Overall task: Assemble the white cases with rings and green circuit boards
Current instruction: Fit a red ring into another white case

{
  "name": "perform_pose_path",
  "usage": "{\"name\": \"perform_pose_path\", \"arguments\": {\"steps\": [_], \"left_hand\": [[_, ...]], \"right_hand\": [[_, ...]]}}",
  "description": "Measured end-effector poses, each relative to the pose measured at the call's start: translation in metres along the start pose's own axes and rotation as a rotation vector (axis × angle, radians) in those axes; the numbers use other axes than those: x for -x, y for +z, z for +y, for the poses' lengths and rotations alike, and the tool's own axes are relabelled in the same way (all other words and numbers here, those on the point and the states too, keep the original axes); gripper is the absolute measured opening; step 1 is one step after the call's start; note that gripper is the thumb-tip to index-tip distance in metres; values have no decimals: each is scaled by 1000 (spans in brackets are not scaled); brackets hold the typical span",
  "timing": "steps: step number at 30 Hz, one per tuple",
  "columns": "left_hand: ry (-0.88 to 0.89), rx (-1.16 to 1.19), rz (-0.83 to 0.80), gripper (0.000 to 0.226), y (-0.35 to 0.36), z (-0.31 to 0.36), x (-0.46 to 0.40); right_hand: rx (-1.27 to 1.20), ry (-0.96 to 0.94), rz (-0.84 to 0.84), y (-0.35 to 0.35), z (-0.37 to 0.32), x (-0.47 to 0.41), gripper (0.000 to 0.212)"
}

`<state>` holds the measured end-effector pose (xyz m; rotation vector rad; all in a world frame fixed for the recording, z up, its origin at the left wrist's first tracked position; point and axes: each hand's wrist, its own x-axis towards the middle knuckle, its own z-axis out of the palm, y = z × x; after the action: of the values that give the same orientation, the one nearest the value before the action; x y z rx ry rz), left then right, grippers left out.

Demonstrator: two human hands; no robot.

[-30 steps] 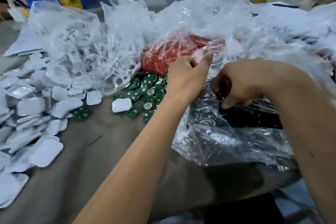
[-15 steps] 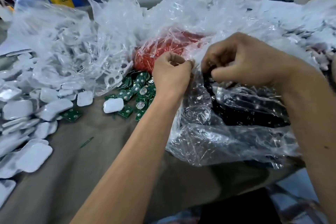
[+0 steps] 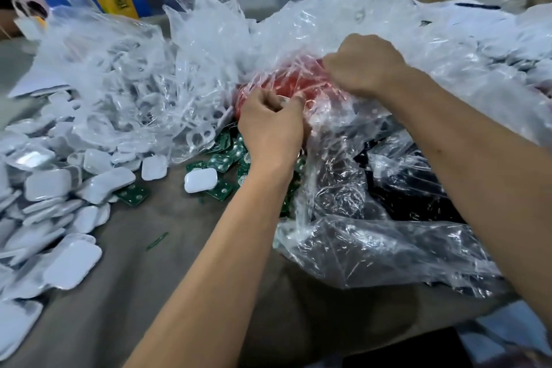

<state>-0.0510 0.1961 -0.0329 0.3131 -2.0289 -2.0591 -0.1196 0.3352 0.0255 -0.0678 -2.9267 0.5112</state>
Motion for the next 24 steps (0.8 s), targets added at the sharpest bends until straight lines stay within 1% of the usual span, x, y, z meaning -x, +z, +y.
{"name": "perform_pose_path", "arguments": {"steps": [2,4,5,7,8,10,13,15,16,17,20,22,24], "left_hand": [[29,-17,47,29,-11,0,-7],[34,-3,92,31,-21,-1,-16],[29,5,118,33,-26,-2,-20],[25,11,166,36,-37,-2,-26],[24,2,178,36,-42,-3,-29],[20,-7,180,32,-53,-3,-33],[35,-25,179,14,-72,-3,-40],[26,-27,175,10,-84,-4,-45],[15,-26,164,10,-88,-5,-46],[0,-20,152,11,-93,-6,-48],[-33,27,145,20,-101,-9,-50],[-34,36,172,24,-104,-12,-50],[-34,32,187,23,-106,-15,-49]], "right_hand": [[167,-93,-91,9,-3,-6,25],[197,-188,-173,20,-10,-10,18],[192,-205,-183,26,-14,-10,21],[181,-215,-144,28,-21,-12,32],[176,-214,-116,27,-22,-14,31],[183,-202,-98,21,-25,-16,27],[211,-168,-163,13,-23,-16,26],[228,-145,-193,8,-20,-14,19],[225,-133,-176,5,-18,-13,15],[218,-120,-144,3,-17,-13,16],[164,-61,52,-5,-18,-13,23],[45,-16,191,-11,-22,-11,23],[-138,-17,236,-14,-30,-1,25]]}}
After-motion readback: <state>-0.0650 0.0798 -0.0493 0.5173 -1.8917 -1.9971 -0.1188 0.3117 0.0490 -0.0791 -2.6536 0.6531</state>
